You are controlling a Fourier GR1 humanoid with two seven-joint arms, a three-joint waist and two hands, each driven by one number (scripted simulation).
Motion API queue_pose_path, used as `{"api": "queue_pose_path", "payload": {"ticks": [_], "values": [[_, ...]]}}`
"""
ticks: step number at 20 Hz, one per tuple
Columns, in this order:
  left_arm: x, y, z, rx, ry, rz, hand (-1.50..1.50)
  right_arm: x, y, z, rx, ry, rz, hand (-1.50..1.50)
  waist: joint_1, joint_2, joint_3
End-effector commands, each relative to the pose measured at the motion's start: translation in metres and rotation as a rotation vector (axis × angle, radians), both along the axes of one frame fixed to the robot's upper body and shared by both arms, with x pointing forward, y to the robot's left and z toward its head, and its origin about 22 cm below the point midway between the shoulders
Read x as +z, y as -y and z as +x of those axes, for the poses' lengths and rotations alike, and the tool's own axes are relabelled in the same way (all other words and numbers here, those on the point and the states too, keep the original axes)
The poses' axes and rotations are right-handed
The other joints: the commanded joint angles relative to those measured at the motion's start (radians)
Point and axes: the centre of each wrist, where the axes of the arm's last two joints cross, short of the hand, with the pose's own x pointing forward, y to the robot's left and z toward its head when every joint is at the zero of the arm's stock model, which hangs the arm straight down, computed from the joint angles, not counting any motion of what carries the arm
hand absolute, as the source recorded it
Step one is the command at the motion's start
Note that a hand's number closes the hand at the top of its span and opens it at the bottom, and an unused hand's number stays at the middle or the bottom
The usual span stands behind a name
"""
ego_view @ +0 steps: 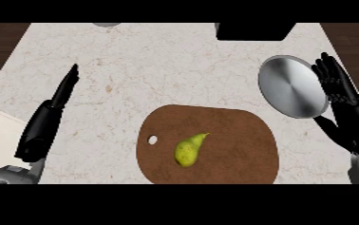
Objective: Pick the pear from the cutting board and place it in the pan
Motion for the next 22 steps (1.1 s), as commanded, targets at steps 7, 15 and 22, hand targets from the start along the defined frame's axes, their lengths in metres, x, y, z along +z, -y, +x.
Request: {"api": "queue_pose_path", "payload": {"ticks": [7,15,22], "values": [[-0.028,0.056,-0.01,-0.045,-0.079,-0.368,0.0,-0.062,-0.003,-0.027,-0.432,-0.393,-0.006,1.5,-0.039,0.015,0.003],[-0.041,0.074,-0.004,-0.047,-0.087,-0.431,0.0,-0.05,-0.091,-0.12,-0.492,-0.407,0.137,-1.5,-0.023,-0.006,0.02],[-0.057,0.085,0.003,-0.084,-0.095,-0.441,0.0,-0.014,-0.089,-0.088,-0.421,-0.51,-0.069,-1.5,0.003,0.001,0.021]]}}
